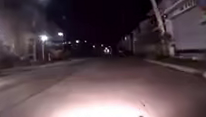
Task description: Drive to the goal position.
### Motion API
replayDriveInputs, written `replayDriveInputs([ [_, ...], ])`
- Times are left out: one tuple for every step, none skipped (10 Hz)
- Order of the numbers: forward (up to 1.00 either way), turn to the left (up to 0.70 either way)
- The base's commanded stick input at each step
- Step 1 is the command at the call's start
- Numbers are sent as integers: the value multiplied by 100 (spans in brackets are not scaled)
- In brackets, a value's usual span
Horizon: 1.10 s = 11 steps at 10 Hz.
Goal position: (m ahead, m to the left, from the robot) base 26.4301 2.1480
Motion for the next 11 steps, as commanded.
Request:
replayDriveInputs([
  [70, 0],
  [70, 0],
  [70, 0],
  [70, -17],
  [70, -35],
  [70, -35],
  [70, -35],
  [70, -35],
  [70, -35],
  [70, -35],
  [70, -23],
])
